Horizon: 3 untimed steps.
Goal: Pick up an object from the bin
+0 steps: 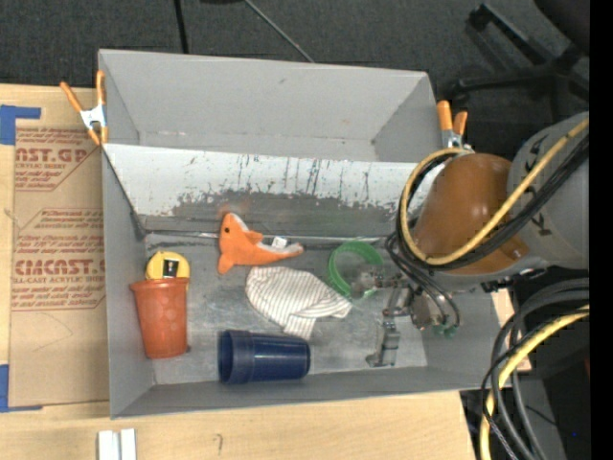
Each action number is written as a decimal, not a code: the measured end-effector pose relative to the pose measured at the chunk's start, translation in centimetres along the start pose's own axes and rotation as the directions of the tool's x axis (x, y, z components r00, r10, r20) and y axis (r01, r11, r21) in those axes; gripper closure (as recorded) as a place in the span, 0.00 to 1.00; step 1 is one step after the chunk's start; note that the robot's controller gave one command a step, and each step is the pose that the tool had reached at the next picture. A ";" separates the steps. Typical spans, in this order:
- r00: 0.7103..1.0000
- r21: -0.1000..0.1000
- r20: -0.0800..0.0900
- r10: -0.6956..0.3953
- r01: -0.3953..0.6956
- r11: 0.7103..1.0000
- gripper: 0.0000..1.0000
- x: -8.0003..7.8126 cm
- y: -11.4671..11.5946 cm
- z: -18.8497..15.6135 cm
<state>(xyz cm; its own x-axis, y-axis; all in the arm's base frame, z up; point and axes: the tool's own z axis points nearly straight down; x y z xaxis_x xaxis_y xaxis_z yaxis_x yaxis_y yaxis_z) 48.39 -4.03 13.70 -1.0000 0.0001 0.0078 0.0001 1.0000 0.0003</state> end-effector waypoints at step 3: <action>0.999 0.000 0.009 -0.049 0.049 0.999 1.00 -4.2 4.8 5.0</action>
Offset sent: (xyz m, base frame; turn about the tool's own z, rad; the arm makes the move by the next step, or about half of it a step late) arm 0.0216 0.0555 -0.0202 -0.0674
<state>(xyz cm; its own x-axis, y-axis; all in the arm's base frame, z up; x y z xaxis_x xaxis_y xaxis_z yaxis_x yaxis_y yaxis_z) 52.56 0.79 8.63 -0.9988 -0.0493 -0.0009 -0.0493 0.9988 0.0005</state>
